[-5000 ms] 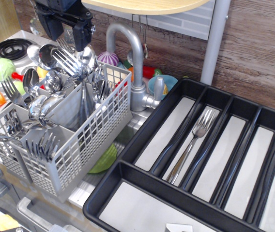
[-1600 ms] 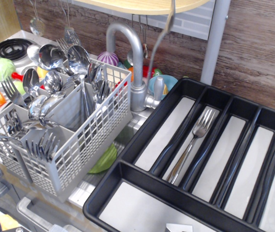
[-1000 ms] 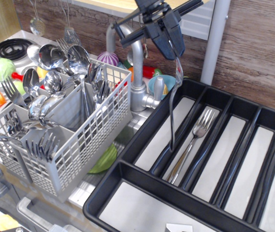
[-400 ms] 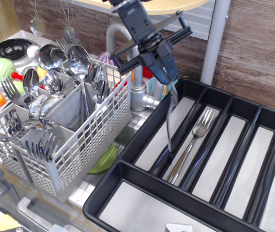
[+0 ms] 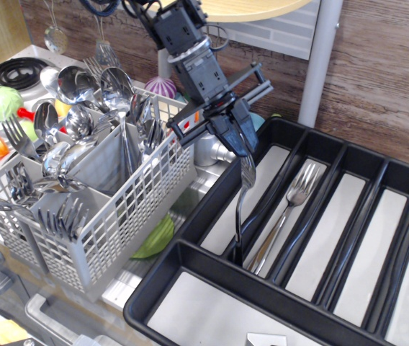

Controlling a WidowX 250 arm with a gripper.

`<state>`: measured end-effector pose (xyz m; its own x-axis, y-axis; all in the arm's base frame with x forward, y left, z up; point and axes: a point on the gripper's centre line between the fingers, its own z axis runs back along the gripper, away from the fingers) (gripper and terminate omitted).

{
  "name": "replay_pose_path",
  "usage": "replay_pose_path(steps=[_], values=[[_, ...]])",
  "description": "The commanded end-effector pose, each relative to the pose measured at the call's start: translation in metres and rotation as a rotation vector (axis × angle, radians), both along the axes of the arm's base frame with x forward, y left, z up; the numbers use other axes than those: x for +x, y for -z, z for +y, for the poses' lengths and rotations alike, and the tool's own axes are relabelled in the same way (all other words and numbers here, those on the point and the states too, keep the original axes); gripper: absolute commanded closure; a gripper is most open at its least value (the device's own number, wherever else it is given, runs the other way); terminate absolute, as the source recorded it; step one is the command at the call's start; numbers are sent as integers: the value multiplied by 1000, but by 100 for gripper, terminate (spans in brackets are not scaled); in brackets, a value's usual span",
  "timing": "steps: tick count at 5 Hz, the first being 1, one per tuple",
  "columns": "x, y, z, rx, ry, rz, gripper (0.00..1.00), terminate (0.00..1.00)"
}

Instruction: Put fork from basket to tray

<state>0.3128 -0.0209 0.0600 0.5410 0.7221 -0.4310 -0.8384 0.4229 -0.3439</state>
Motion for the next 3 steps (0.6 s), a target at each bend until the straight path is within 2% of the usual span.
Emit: replay_pose_path(steps=[1, 2, 3], values=[[17, 9, -2, 39, -131, -1, 100, 0], [17, 9, -2, 39, -131, -1, 0, 0], [17, 9, -2, 39, -131, -1, 0, 100]])
